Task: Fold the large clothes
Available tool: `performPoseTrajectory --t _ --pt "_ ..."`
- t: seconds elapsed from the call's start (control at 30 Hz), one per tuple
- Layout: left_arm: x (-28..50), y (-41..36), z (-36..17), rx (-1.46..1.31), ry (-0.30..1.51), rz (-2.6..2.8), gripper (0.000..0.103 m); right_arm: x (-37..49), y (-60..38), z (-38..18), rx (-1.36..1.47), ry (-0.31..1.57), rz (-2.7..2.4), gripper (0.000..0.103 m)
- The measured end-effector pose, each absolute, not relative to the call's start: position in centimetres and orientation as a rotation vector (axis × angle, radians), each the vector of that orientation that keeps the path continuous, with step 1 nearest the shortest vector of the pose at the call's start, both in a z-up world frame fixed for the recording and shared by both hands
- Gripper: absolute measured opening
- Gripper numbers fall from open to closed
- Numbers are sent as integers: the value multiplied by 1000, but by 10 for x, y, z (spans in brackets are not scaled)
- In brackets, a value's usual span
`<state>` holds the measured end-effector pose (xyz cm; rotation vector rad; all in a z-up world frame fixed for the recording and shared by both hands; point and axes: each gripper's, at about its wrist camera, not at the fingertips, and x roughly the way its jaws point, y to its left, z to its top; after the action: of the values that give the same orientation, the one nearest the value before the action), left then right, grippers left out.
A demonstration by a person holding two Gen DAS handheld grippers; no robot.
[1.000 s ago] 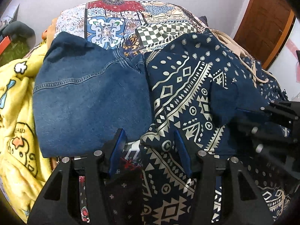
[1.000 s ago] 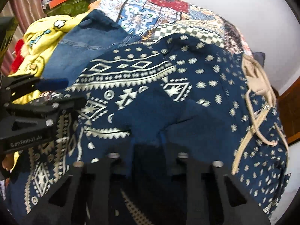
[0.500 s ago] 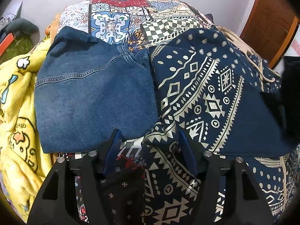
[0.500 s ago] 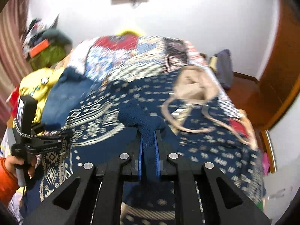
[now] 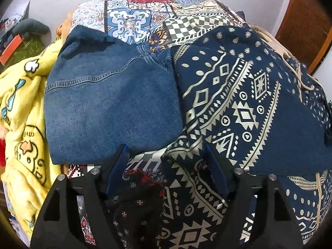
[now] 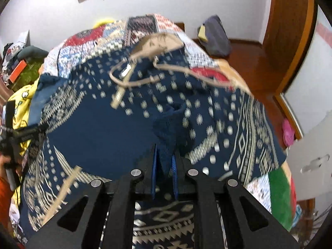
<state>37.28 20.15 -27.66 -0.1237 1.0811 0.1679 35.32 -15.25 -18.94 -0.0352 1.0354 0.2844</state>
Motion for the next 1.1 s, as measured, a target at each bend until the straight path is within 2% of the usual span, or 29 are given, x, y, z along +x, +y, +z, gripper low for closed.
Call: performPoseTrajectory --t 0.13,0.3,0.47,0.67,0.8,1.1 --pt "375 207 -278 -162 1098 167 80 350 -166 -189 -72 1053 220 21" --pt "375 201 -267 -114 1106 203 79 348 -200 -171 -24 1031 174 43" --pt "371 179 -235 -2 1034 213 79 346 -234 -148 54 992 159 56" --pt "373 140 -186 7 908 124 79 350 -283 -144 153 988 110 62" --pt "380 104 -166 17 857 42 79 359 -311 -169 227 1048 75 62" --pt "390 35 -178 9 884 -108 79 382 -346 -242 442 1180 55 62"
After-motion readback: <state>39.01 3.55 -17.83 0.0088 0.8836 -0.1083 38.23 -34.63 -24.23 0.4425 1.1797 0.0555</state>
